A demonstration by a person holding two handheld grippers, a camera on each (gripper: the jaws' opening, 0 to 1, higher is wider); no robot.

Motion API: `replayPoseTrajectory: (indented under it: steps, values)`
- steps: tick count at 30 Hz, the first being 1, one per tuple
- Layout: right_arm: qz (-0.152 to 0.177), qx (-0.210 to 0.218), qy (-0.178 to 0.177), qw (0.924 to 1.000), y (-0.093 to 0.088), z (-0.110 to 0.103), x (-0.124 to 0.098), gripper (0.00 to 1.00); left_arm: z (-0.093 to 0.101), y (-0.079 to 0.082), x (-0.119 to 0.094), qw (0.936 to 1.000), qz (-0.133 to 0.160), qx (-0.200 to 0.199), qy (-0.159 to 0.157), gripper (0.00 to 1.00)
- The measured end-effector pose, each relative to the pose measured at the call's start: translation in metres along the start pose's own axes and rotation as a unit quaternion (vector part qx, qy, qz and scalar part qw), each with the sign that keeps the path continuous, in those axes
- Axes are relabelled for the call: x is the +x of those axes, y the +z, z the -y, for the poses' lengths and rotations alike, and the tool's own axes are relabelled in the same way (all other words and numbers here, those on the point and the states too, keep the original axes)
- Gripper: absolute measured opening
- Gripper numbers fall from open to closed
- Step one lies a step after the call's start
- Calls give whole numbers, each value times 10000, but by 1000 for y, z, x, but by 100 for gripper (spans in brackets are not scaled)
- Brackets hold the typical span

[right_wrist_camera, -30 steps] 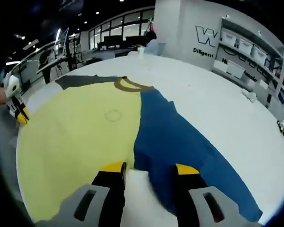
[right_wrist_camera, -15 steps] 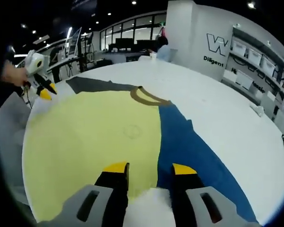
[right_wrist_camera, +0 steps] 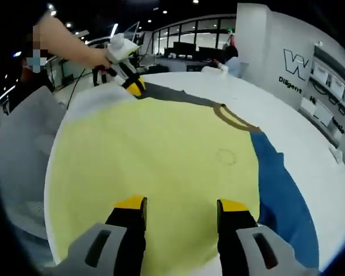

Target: Fold the garment on the visible template until the final outline fits inside the template.

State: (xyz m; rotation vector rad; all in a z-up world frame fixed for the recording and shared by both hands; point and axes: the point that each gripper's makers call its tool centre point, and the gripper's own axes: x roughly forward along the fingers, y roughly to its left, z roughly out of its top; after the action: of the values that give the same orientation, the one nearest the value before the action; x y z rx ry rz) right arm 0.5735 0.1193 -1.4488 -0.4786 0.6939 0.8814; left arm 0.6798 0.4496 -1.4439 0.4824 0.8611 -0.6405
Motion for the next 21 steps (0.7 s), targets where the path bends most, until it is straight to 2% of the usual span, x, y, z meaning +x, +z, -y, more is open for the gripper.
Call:
replayPoseTrajectory:
  steps: [1,2,4,6,7,9,11,14,15,16,17,19,21]
  values:
    - [463,286,-82,9985,12,1,-1,47,-2,5,0,9997,217,-132,3,19]
    - [388,480,-141,9980,6,3,-2,49,-4,5,0,9996,222,-146,18,20]
    - [339,369,-74,9987,0,5,-5,53,-17,-1,-2,9996,223,-136,106,17]
    - [442,875,-170,9950,-9,13,-7,60,-26,-8,-5,9995,213,-179,144,11]
    - [469,582,-139,9971,-8,12,-9,60,-32,-12,-6,9995,220,-170,178,10]
    - [456,616,-119,9970,-10,13,-8,59,-39,-16,-8,9994,195,-196,220,5]
    - [487,611,-138,9968,-9,13,-8,60,-43,-18,-10,9993,189,-178,253,5]
    - [392,684,-130,9968,-8,12,-8,61,-47,-20,-11,9984,201,-432,294,7]
    - [362,676,-136,9970,-7,12,-7,61,-46,-20,-10,9987,184,-389,281,7]
    - [337,678,-137,9970,-7,12,-7,62,-43,-20,-10,9995,86,-125,280,7]
    - [298,694,-144,9970,-6,12,-6,63,-41,-19,-11,9996,44,-33,274,9]
    - [212,584,-175,9979,-6,12,-7,63,-37,-7,-16,9989,297,-161,329,18]
    - [216,438,-163,9987,-1,9,-9,63,-32,9,-22,9973,561,-323,359,20]
